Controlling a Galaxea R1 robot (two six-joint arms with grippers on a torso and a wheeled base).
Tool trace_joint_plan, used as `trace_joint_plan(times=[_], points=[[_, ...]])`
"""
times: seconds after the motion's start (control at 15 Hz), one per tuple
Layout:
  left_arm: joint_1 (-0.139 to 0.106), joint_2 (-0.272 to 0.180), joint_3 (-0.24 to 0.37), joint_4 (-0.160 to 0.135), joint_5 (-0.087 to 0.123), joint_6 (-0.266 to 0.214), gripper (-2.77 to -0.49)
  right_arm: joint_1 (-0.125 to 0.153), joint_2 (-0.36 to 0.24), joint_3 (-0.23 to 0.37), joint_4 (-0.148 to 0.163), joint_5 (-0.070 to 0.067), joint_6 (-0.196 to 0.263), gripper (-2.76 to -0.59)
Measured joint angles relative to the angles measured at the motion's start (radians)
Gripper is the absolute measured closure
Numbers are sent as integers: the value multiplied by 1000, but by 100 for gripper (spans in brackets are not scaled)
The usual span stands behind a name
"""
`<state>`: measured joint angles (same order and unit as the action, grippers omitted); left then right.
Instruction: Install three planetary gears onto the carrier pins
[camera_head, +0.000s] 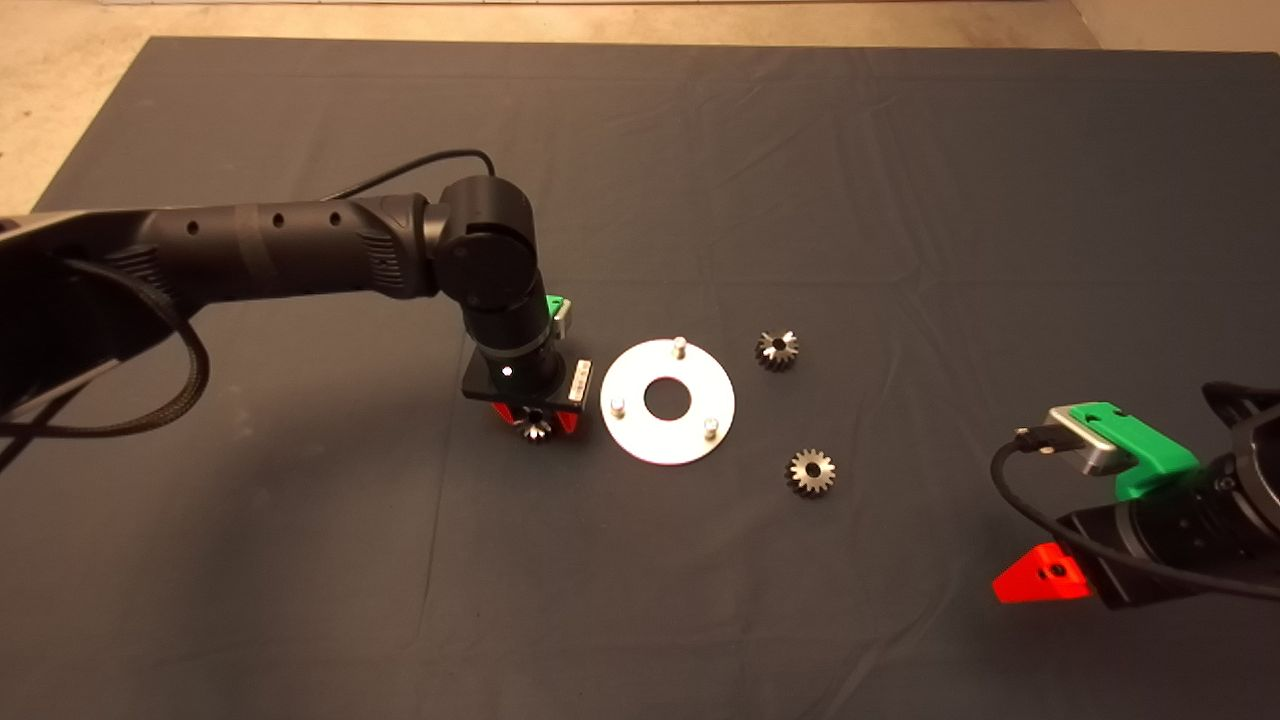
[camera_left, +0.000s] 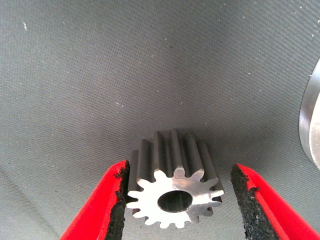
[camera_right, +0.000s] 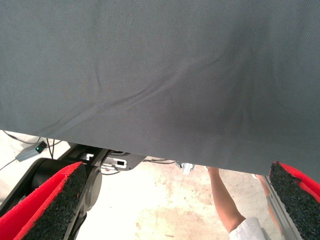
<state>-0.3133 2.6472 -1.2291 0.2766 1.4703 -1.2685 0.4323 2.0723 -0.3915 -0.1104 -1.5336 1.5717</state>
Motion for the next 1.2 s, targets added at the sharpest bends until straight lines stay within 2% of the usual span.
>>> trace_joint_plan(times=[0.33,0.6,1.0,1.2], points=[[0,-2,-10,-1,6,0,-109,0,0,0,0,0,0,-273],[3,-1,-33,-14,4,-1,-106,0,0,0,0,0,0,-273],[3,1,-34,-15,4,0,-101,0,0,0,0,0,0,-273],[3,1,-34,-15,10,18,-101,0,0,0,0,0,0,-273]])
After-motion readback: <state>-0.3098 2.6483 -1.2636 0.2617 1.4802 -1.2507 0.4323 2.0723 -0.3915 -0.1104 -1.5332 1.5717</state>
